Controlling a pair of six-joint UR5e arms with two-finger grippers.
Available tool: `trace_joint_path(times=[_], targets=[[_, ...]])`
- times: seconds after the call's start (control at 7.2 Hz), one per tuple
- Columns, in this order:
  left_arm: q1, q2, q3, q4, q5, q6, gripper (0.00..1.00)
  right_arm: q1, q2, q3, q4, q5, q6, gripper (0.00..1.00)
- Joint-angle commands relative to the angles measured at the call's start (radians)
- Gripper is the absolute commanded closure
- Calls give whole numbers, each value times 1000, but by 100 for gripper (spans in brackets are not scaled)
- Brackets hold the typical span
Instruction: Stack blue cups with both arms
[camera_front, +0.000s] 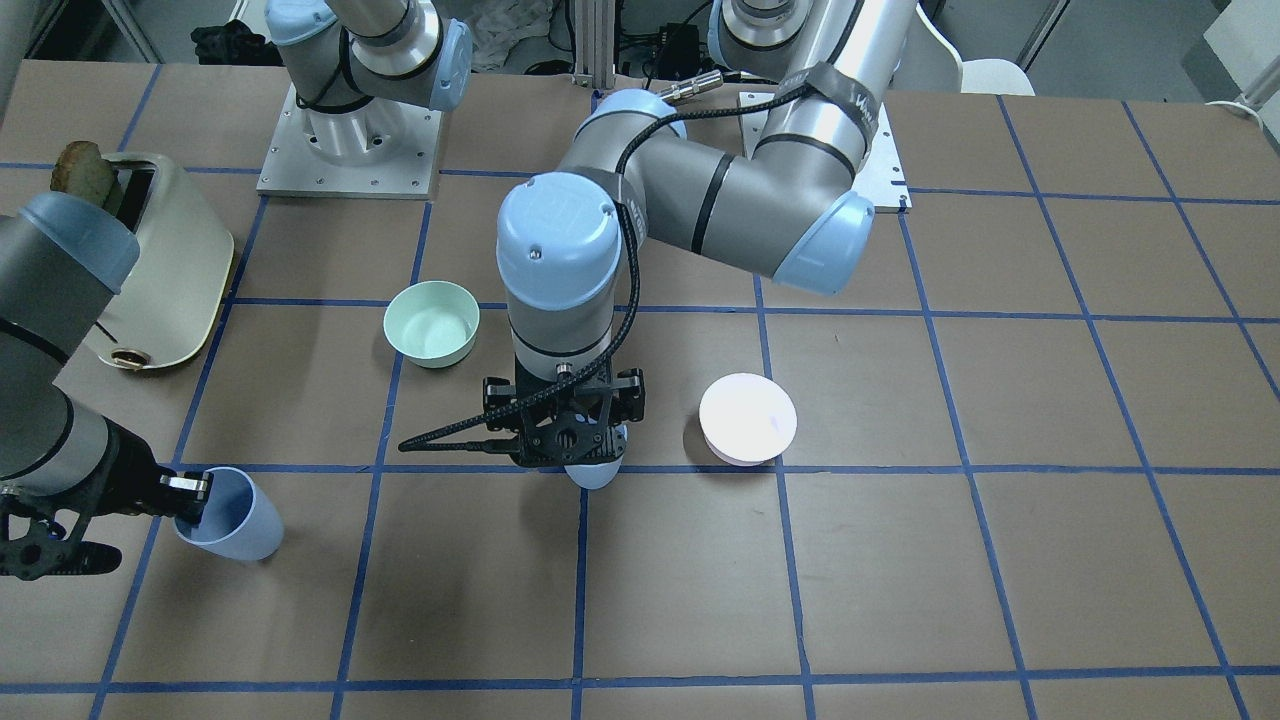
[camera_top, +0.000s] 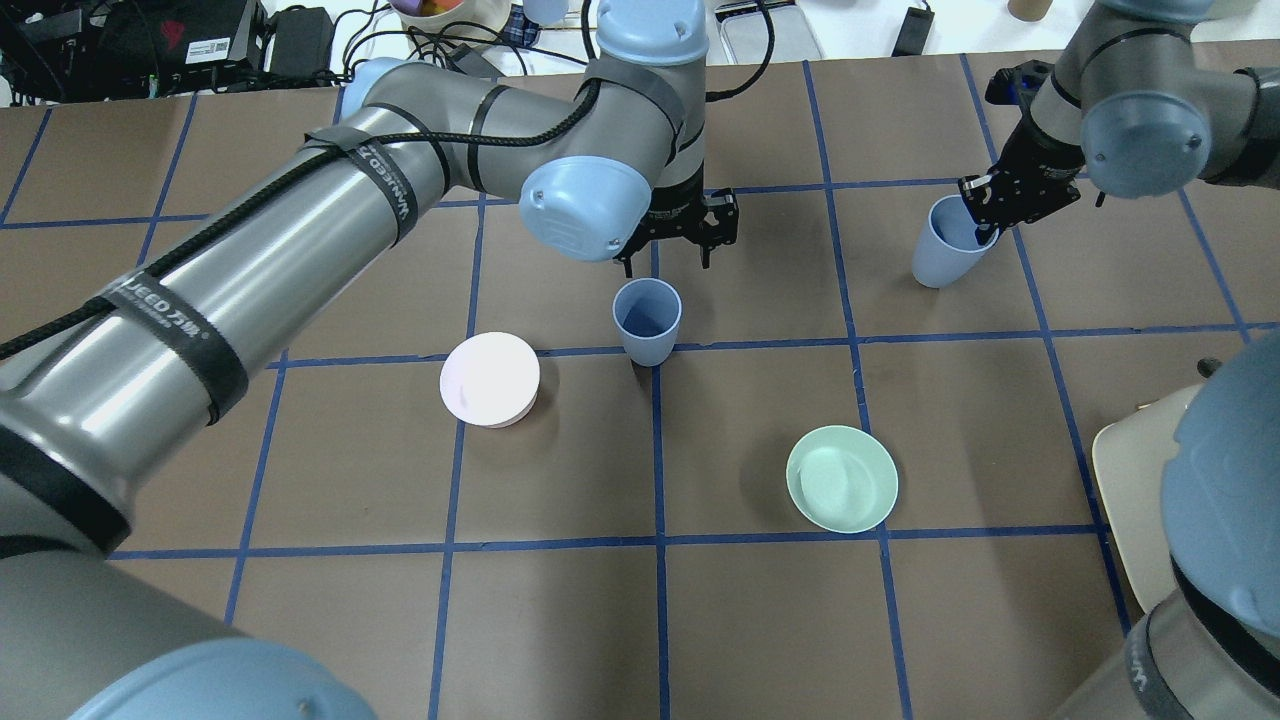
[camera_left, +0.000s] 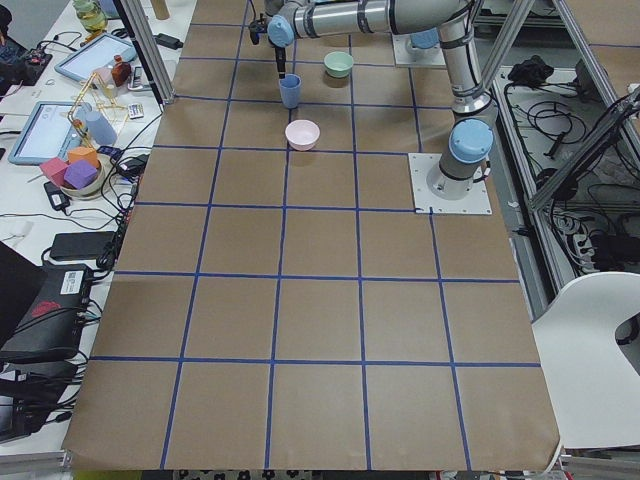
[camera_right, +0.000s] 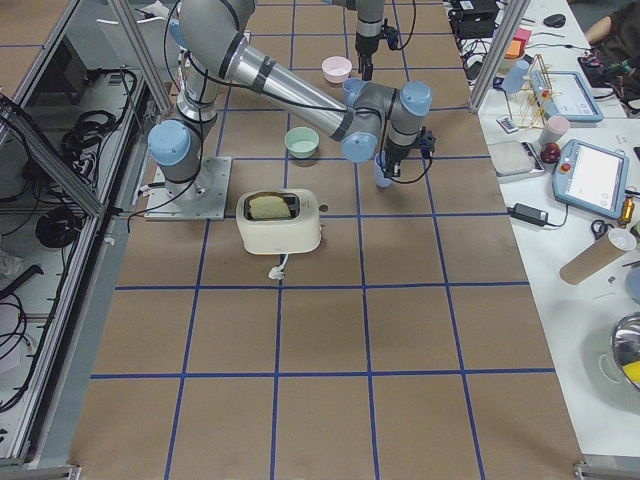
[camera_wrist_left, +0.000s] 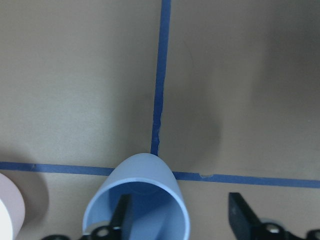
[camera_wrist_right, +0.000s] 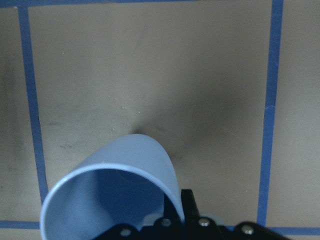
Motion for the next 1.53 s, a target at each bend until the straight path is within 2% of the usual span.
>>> trace_joint_path(times=[0.0, 0.14, 0.42, 0.69, 0.83, 1.11, 1.39], targets=[[48, 115, 17, -118, -42, 128, 0, 17, -97, -8, 51, 12, 42, 100], [125, 169, 15, -226, -40, 209, 0, 58, -137, -8, 80, 21, 88, 100], [246, 261, 10, -325, -43, 271, 0, 207, -168, -14, 102, 21, 322, 100], [328, 329, 3, -400, -34, 271, 0, 407, -164, -94, 128, 12, 593, 100], [348, 350, 1, -405, -34, 271, 0, 480, -156, -118, 136, 12, 689, 100], [354, 359, -12, -402, -29, 269, 0, 537, -124, -117, 131, 22, 790, 100], [356, 363, -13, -399, -31, 269, 0, 594, -80, -119, 123, 6, 796, 100]])
